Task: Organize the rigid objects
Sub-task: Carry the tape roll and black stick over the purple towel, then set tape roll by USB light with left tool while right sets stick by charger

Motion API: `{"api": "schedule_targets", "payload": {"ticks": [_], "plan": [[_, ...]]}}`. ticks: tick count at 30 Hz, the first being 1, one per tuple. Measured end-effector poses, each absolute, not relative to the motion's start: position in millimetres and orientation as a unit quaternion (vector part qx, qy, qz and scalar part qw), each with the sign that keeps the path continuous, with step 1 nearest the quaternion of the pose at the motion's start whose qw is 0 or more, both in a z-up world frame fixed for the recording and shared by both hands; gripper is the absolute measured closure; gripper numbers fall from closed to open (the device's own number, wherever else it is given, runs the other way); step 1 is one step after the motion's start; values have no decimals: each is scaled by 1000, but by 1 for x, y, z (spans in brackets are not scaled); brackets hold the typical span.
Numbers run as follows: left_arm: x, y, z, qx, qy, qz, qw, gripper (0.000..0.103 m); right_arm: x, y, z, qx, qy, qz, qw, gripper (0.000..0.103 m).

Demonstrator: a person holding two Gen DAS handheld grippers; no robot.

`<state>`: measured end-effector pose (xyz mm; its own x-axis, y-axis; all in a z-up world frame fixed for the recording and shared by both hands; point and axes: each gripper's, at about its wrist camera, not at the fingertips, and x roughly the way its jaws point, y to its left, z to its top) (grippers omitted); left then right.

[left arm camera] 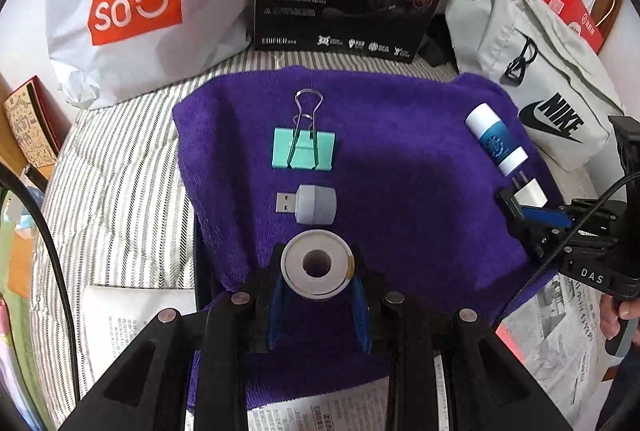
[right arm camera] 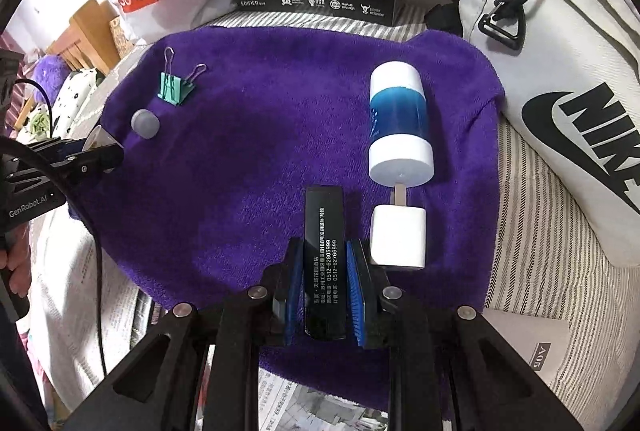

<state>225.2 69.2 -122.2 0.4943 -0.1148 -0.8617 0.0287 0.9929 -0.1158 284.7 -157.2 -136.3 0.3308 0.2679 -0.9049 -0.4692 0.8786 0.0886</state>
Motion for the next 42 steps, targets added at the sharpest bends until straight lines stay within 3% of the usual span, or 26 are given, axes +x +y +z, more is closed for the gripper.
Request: {"api": "schedule_targets", "payload": {"ticks": [21, 26, 30, 42], "plan": [[228, 58, -133, 22, 492, -27, 870, 75, 283, -157, -136, -99, 524, 235, 813, 80], [222, 54, -132, 25, 500, -25, 865, 67, 282, -157, -135, -100, 525, 236, 812, 79], [213, 51, -133, 18, 501, -25, 865, 53, 281, -159, -134, -83, 534, 244, 806, 68], [174, 51, -107, 7, 483, -6, 875, 53, 261, -170, -120, -91, 536, 218, 810, 66]]}}
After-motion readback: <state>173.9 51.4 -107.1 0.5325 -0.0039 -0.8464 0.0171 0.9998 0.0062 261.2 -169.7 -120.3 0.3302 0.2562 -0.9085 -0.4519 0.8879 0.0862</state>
